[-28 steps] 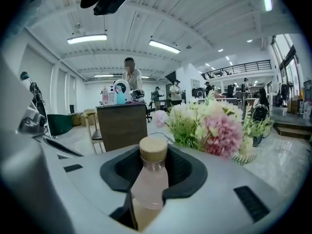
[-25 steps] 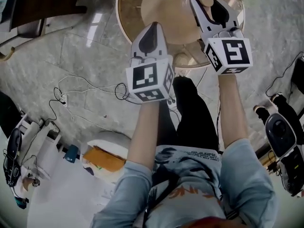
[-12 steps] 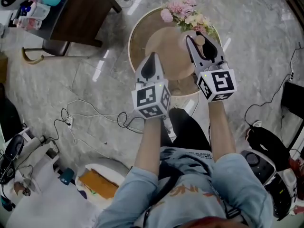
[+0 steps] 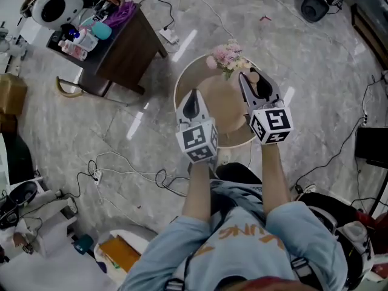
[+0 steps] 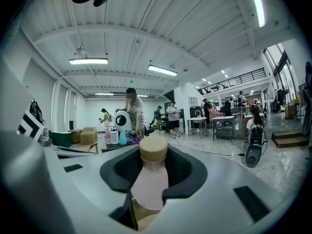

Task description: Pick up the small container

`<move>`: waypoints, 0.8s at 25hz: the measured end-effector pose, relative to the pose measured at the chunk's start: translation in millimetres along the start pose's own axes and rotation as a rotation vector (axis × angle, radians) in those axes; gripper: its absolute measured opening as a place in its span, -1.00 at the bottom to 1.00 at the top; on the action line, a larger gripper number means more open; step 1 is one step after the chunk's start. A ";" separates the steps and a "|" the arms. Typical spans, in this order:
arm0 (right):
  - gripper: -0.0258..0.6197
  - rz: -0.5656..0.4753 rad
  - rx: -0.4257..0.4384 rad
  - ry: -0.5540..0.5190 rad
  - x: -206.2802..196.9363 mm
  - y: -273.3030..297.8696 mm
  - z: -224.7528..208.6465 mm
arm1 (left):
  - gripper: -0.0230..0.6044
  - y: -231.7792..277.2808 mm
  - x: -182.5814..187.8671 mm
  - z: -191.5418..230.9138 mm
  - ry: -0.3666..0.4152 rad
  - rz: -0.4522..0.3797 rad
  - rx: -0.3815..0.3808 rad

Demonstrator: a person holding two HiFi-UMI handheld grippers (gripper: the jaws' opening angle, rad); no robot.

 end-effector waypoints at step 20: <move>-0.48 -0.148 0.088 0.017 95.5 -29.4 33.5 | -0.85 -30.7 120.8 -8.7 0.159 -0.225 -0.027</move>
Point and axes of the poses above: the fingertips, and each gripper's own axes: y forward along the fingers, z to its left, x out of its top, the point moved 2 cm from there along -y, backward along the fingers, and after that the axes turned 11 degrees about y, right-handed, at the moved point
